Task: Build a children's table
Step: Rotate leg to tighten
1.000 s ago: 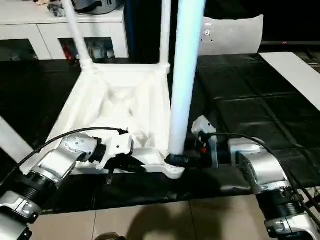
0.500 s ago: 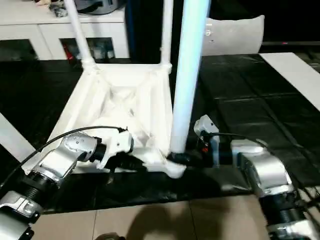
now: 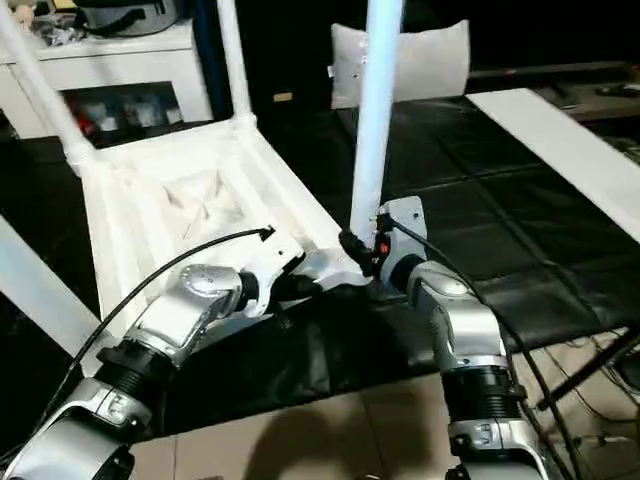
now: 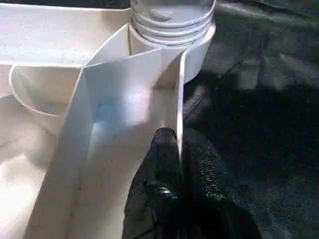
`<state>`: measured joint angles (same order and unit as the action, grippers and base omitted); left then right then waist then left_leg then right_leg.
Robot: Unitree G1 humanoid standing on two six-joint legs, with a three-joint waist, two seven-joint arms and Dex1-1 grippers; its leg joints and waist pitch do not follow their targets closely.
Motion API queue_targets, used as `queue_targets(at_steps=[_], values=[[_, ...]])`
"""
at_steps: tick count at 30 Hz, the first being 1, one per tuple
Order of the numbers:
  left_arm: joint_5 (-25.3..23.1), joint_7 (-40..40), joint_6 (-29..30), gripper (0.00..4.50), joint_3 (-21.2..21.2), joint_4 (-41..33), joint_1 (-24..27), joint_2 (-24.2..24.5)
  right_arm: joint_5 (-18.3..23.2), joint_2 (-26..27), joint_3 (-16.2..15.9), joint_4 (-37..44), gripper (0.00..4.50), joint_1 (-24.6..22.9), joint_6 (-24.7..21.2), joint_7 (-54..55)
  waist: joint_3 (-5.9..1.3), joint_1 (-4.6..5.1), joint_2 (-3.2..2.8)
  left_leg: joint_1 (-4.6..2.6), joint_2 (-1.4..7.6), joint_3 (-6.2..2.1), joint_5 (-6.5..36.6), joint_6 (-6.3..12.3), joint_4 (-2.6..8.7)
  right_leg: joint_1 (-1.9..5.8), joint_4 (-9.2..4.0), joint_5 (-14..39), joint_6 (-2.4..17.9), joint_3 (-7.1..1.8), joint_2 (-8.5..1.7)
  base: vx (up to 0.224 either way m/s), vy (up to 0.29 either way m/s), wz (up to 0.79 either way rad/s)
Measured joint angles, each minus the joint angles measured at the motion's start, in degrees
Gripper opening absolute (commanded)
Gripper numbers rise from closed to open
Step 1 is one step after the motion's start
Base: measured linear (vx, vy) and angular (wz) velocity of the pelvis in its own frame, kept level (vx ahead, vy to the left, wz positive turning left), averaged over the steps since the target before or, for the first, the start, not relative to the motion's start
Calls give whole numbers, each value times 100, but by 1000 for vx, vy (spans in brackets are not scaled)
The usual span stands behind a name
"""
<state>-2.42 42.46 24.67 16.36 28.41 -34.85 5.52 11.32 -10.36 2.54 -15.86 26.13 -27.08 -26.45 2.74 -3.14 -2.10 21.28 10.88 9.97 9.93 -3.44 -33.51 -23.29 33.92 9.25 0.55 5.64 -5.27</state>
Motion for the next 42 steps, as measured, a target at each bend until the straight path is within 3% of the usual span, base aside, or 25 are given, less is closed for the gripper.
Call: queue_targets(at_steps=[5, 10, 16, 24, 33, 38, 42], values=[[-15, 100, -44, 0, 66, -108, 54, 76, 76, -169, -14, 119, 352, -164, 120, -304, 3, -28, 3, 1, -1, 1, 1, 1, -4, -1, 0, 0, 2, -1, -1, 0, 0, 0], [-19, 540, -479, 0, 223, -183, 162, 437, 255, -703, -211, 225, 396, -403, 308, -1315, 4, -56, -2, -3, 0, 1, -1, -1, -6, 1, 6, -2, 3, -1, -1, 0, 0, 0], [57, 1378, -1037, 0, 261, -230, 312, 933, 285, -1538, -528, 351, 402, -554, 509, -2731, 9, -128, -13, 2, 1, 0, 0, 0, -13, 2, 5, -2, 2, -1, -2, 0, 0, 0], [277, 2576, -1485, 0, 440, -232, 335, 1541, 416, -2084, -949, 350, 331, -546, 661, -4065, 13, -361, -6, 9, 1, 0, 1, 2, -24, 2, 5, -5, 7, -1, -5, 0, 0, 0], [356, 3261, -1683, 0, 636, -291, 334, 1754, 509, -2196, -1182, 340, 264, -367, 646, -4747, 14, -506, 0, 8, 3, 1, 3, 7, -39, 5, 14, -9, 14, -2, -8, 0, 0, 0], [359, 3350, -1775, 0, 663, -240, 305, 1710, 542, -2226, -1222, 401, 214, -393, 583, -4854, 14, -526, 0, 11, 2, 1, 4, 7, -42, 7, 13, -9, 14, -5, -8, 0, 0, 0], [358, 3371, -1830, 0, 662, -229, 300, 1702, 594, -2252, -1205, 431, 199, -401, 495, -4858, 14, -536, -1, 10, 2, 1, 4, 7, -42, 7, 14, -9, 13, -4, -8, 0, 0, 0]])
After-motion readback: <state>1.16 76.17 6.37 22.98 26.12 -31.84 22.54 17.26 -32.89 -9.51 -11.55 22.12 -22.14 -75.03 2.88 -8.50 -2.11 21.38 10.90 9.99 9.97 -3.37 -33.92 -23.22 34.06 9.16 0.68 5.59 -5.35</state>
